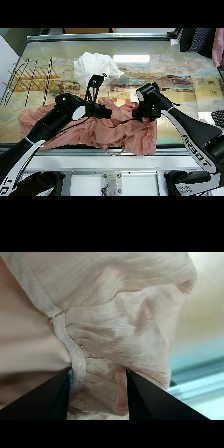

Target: Fold the clothes and pants, and hang the long-sleeved shirts on hangers.

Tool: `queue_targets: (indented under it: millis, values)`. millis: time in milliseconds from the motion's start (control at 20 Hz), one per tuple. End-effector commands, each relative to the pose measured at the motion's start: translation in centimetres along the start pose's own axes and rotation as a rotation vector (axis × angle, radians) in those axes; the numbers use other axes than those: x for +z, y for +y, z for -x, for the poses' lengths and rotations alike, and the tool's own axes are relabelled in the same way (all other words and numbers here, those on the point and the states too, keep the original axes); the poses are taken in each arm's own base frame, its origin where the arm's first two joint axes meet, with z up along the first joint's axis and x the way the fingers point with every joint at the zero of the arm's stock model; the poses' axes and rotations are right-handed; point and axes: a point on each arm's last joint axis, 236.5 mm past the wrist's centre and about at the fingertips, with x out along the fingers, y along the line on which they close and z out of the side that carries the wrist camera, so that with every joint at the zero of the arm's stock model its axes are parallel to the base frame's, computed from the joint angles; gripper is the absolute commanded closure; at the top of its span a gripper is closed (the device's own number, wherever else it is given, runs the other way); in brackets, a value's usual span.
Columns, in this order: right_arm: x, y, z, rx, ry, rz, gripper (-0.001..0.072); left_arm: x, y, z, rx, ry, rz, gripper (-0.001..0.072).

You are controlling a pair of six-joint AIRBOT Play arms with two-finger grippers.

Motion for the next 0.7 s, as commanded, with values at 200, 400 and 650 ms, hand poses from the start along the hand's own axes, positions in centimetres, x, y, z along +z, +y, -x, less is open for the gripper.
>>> queue_targets:
  millis: [200, 400, 650]
  values:
    - [-2.2, -3.0, 0.8, -0.12, 0.084, 0.184, 0.0349, -0.2, 0.3, 0.0, 0.007, 0.011, -0.014, 0.0699]
    - [-3.1, -2.9, 0.0, -0.111, 0.119, 0.229, 0.0348, -0.7, 0.4, 0.0, 0.014, 0.029, -0.021, 0.0699]
    - [-4.5, -2.4, -1.7, -0.08, 0.136, 0.228, 0.0093, -0.7, 0.4, 0.0, 0.014, 0.029, -0.021, 0.0699]
